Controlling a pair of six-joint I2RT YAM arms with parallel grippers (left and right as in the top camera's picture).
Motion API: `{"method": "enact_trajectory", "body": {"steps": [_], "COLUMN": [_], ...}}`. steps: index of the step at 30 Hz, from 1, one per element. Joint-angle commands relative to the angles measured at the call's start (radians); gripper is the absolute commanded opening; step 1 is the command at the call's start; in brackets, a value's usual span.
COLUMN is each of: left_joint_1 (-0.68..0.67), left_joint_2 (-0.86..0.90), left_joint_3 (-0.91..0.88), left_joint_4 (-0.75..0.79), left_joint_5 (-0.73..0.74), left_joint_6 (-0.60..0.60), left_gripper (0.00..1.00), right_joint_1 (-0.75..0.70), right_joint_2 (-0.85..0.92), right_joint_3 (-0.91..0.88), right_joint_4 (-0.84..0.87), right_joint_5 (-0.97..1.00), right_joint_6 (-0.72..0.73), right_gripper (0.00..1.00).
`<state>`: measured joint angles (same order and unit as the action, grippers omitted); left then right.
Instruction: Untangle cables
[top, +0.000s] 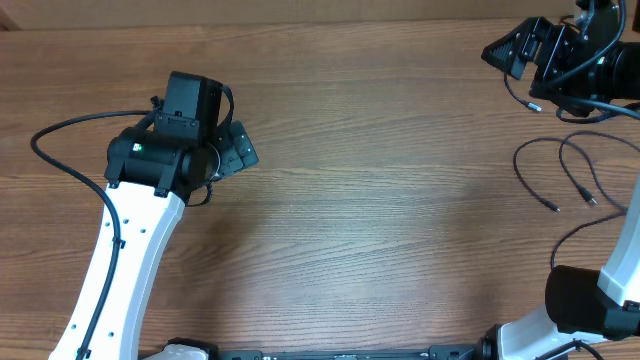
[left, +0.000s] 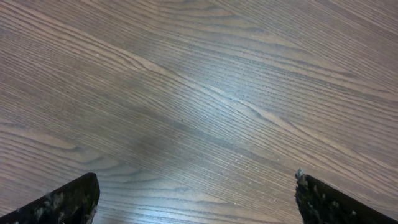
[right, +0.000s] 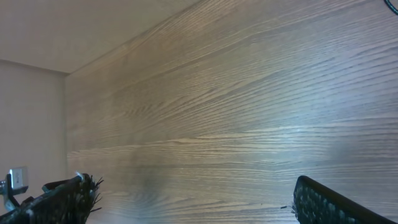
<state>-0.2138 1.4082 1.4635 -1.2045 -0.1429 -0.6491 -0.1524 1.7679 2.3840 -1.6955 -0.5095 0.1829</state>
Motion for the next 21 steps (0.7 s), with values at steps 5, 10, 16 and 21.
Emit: {"method": "enact_trajectory", "body": {"steps": [5,10,16,21], "left_joint_1": [0.003,-0.023,-0.048,-0.05], "left_joint_2": [-0.003,-0.064,-0.167,-0.276], "left_joint_3": [-0.001,-0.13,-0.333,-0.528], "left_joint_4": [0.025,0.216,0.432,0.637], "left_joint_5": [-0.017,0.005,0.032,0.043], "left_joint_6": [0.008,0.118,0.188,0.209], "left_gripper": [1.0,1.0,1.0,1.0], "right_joint_1": [0.002,0.002,0.002,0.002], "right_joint_2": [-0.002,-0.002,-0.002,-0.002], "right_joint_3": [0.006,0.006,0.006,0.006], "right_joint_4": [0.002,0.002,0.002,0.002], "right_joint_5": [-0.008,-0.008,-0.008,-0.008], "right_joint_6": [0.0,0.0,0.0,0.0], "right_gripper": [1.0,1.0,1.0,1.0]}}
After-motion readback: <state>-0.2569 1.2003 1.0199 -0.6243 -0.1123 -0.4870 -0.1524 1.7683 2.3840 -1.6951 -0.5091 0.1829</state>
